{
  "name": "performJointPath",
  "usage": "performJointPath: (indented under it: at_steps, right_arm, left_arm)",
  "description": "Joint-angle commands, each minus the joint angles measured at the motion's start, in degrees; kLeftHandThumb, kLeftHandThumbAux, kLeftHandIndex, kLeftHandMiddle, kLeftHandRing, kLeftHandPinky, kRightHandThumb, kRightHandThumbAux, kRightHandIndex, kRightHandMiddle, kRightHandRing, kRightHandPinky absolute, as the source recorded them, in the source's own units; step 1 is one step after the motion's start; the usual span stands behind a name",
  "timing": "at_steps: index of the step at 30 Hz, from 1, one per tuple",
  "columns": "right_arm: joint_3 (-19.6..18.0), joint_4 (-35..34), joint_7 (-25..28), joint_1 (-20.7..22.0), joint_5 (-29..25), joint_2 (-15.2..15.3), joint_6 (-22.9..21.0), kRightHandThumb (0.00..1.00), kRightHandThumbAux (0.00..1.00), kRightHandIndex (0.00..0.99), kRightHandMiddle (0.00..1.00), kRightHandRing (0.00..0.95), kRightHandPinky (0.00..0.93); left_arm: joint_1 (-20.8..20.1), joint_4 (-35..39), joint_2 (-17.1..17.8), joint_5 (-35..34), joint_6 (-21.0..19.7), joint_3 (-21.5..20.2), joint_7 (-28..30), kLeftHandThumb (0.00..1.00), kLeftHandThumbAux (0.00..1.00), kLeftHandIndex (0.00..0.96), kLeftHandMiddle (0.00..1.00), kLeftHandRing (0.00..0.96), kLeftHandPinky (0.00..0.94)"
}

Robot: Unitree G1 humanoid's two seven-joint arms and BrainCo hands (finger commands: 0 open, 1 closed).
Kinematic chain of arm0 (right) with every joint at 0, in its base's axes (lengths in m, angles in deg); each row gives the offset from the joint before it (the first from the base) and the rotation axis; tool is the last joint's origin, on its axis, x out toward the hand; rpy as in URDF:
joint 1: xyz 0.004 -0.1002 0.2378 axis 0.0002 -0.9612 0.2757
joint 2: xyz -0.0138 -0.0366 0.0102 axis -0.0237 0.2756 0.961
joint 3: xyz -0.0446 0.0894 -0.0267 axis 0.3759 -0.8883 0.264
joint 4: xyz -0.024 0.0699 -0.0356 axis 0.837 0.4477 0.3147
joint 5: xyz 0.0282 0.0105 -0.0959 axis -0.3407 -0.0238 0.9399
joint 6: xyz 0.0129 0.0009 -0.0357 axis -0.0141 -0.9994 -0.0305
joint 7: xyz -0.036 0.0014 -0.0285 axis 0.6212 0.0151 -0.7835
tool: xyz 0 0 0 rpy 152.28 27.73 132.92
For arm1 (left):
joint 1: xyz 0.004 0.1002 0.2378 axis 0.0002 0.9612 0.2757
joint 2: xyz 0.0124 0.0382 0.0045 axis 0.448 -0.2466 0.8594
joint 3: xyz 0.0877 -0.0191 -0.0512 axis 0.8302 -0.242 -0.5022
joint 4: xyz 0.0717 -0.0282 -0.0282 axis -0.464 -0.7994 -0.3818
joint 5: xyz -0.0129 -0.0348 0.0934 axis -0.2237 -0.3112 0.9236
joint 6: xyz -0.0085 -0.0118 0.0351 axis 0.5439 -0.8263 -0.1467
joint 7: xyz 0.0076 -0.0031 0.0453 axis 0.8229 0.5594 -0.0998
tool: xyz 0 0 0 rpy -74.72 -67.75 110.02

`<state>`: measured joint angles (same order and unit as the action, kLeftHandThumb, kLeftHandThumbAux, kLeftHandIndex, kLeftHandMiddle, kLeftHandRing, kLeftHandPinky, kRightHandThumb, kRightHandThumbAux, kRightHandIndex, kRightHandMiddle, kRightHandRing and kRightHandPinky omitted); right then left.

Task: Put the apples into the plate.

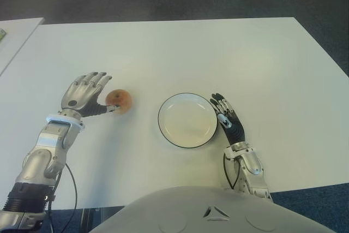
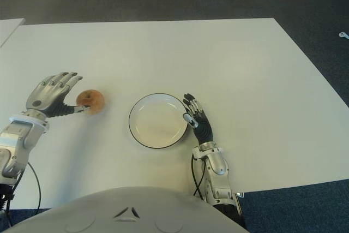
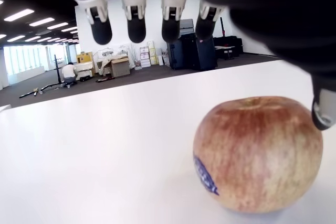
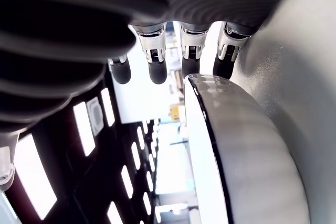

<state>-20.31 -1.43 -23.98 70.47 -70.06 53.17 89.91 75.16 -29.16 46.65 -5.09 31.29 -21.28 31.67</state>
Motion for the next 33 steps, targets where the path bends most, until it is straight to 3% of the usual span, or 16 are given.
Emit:
performJointPath:
  at_steps: [1, 33]
  right_arm:
    - [-0.59, 4.43, -0.66, -2.66, 0.86, 0.74, -2.67, 0.105, 0.461, 0.0, 0.0, 0.0, 0.0]
    - [-1.34, 5.72, -0.38, -2.33, 0.64, 0.63, -2.57, 0.114, 0.453, 0.0, 0.0, 0.0, 0.0]
  left_arm:
    - [-1.06, -2.74, 0.55, -0.62, 0.02, 1.59, -0.42, 0.284, 0.363, 0.008, 0.0, 0.0, 0.019]
    - [-7.15, -12.78, 1.67, -0.75, 0.2, 8.29, -4.26, 0.303, 0.294, 0.0, 0.0, 0.0, 0.0]
